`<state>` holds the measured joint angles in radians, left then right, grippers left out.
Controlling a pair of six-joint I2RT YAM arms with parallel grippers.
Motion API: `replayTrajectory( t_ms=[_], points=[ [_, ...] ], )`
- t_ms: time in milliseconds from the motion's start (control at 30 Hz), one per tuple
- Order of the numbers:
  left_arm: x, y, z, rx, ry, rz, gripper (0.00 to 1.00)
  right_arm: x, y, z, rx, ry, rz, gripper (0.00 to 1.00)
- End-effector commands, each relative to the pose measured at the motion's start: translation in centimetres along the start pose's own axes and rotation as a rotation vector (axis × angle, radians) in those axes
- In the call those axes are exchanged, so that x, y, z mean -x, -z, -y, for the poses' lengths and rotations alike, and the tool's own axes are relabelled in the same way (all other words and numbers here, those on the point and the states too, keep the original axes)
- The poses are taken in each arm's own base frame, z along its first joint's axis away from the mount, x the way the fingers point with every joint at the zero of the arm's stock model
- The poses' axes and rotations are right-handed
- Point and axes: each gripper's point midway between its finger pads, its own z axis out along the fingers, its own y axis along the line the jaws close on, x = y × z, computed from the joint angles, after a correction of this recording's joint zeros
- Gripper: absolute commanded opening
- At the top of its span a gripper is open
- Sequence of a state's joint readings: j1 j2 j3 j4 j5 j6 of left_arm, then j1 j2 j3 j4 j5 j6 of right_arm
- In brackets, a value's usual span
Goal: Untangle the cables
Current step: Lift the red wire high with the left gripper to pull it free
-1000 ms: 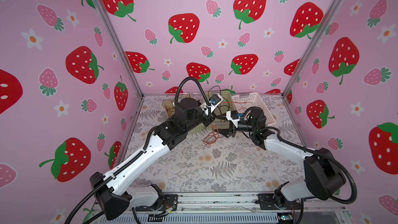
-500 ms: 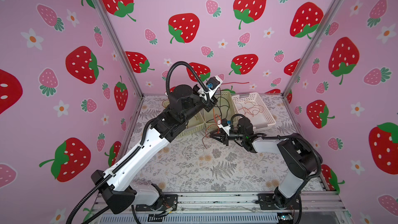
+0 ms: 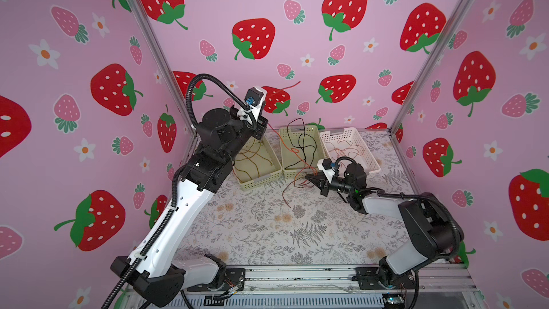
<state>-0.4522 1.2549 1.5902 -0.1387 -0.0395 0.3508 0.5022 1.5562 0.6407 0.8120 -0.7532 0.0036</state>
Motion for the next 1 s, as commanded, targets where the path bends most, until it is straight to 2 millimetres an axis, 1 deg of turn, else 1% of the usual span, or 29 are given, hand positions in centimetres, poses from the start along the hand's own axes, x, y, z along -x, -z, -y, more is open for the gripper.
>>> replayTrajectory(
  t_ms=[0, 133, 200, 300, 400, 500, 633, 767, 800, 833, 867, 967],
  points=[
    [1.6, 1.5, -2.5, 0.066, 0.022, 0.041, 0.00, -2.0, 0.8, 1.1, -0.065, 0.068, -0.146, 0.00],
    [1.2, 2.1, -4.0, 0.108, 0.033, 0.031, 0.00, -2.9, 2.0, 3.2, -0.184, 0.106, -0.223, 0.00],
    [1.3, 2.3, -3.9, 0.087, 0.049, 0.042, 0.00, -2.8, 2.4, 3.0, -0.161, 0.096, -0.208, 0.05],
    [1.2, 2.2, -2.5, 0.010, 0.060, 0.047, 0.00, -3.1, 2.5, 2.5, -0.137, 0.096, -0.199, 0.10],
    [1.0, 2.0, -2.2, -0.007, 0.066, 0.039, 0.00, -4.3, 2.8, 3.1, -0.182, 0.089, -0.235, 0.11],
    [0.7, 2.0, -2.1, -0.010, 0.058, 0.030, 0.00, -4.6, 3.3, 3.6, -0.221, 0.094, -0.253, 0.11],
    [1.4, 2.2, -2.4, -0.001, 0.044, 0.041, 0.00, -4.9, 4.0, 4.0, -0.257, 0.100, -0.278, 0.11],
    [2.0, 2.5, -3.3, 0.022, 0.030, 0.045, 0.00, -6.3, 5.2, 5.0, -0.322, 0.139, -0.363, 0.12],
    [2.1, 2.5, -3.5, 0.026, 0.028, 0.046, 0.00, -6.6, 5.5, 5.1, -0.329, 0.160, -0.389, 0.14],
    [2.4, 2.6, -3.7, 0.028, 0.028, 0.051, 0.00, -7.1, 5.7, 5.2, -0.335, 0.176, -0.419, 0.19],
    [2.6, 2.6, -3.7, 0.022, 0.028, 0.054, 0.00, -7.4, 6.0, 5.4, -0.344, 0.182, -0.443, 0.27],
    [3.3, 2.5, -3.0, -0.023, 0.042, 0.075, 0.00, -7.0, 6.5, 5.6, -0.367, 0.202, -0.449, 0.36]
  ],
)
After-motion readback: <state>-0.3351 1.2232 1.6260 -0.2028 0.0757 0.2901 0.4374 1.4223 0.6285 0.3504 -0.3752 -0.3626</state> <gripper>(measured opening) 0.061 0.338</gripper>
